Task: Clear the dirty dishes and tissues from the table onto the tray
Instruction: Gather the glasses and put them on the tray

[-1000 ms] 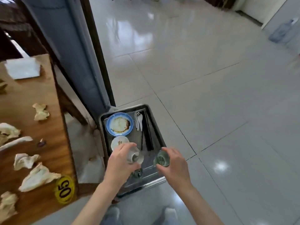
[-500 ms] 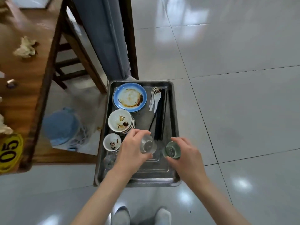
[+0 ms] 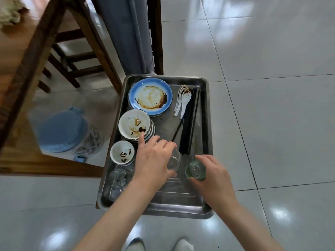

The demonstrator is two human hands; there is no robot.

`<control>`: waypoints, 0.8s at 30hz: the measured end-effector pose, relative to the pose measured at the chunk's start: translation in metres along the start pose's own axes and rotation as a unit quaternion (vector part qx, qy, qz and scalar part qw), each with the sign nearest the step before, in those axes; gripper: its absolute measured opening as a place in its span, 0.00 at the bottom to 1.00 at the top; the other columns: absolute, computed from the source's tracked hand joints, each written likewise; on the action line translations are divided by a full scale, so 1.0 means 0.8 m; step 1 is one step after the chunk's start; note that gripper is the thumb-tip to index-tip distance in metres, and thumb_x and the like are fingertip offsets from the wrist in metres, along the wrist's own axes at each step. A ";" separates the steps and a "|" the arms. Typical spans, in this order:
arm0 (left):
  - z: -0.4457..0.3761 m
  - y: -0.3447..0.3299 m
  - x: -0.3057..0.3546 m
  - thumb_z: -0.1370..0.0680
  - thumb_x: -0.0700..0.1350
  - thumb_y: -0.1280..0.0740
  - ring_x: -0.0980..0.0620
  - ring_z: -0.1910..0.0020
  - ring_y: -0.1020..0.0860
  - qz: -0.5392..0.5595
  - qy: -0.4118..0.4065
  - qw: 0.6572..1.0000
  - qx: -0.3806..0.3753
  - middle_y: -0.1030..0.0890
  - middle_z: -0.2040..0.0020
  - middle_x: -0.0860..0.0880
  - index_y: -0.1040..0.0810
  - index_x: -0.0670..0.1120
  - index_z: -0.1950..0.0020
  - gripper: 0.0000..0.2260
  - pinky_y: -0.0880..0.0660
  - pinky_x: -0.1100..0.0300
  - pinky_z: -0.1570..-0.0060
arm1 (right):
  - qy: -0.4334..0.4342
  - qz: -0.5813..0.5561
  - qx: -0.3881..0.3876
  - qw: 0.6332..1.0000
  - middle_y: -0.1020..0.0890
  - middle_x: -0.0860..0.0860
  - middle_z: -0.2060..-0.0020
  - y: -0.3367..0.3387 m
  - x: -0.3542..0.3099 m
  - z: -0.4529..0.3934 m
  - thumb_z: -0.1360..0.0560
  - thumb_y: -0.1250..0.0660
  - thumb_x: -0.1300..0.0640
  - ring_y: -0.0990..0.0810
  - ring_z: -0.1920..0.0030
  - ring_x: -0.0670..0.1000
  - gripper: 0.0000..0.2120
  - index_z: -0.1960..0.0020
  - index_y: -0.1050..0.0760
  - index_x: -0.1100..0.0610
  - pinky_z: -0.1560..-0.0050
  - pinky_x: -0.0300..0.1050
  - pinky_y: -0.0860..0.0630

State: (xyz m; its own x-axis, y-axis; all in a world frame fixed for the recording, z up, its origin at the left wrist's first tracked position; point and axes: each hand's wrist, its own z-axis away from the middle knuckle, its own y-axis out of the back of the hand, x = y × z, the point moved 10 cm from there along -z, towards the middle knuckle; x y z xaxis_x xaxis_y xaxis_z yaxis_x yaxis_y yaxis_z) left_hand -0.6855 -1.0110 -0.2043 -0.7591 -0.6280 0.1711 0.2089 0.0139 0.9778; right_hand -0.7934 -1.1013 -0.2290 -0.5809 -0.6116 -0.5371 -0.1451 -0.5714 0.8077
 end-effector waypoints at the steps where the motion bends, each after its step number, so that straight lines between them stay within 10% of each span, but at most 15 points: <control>1: -0.003 -0.003 0.003 0.36 0.61 0.26 0.51 0.35 0.32 -0.014 -0.007 1.000 -0.003 0.23 0.42 0.56 0.28 0.55 0.38 0.29 0.58 0.45 0.32 | 0.003 -0.002 0.000 1.000 0.23 0.47 0.44 -0.002 0.001 -0.003 0.35 0.24 0.59 0.23 0.46 0.49 0.26 0.39 0.25 0.55 0.48 0.33 0.32; 24: -0.033 -0.065 0.003 0.35 0.62 0.27 0.50 0.41 0.29 -0.055 0.006 0.998 -0.039 0.23 0.45 0.54 0.30 0.53 0.39 0.28 0.61 0.43 0.32 | 0.009 0.025 -0.026 0.999 0.24 0.48 0.40 -0.033 0.030 -0.043 0.34 0.25 0.60 0.25 0.42 0.50 0.27 0.36 0.27 0.55 0.44 0.36 0.32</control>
State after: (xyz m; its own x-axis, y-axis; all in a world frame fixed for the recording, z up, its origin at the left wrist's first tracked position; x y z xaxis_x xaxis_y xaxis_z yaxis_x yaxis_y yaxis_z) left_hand -0.6820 -1.0334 -0.2579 -0.7729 -0.6316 0.0604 0.1719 -0.1168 0.9782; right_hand -0.7760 -1.1195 -0.2710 -0.5714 -0.6500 -0.5010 -0.0734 -0.5676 0.8200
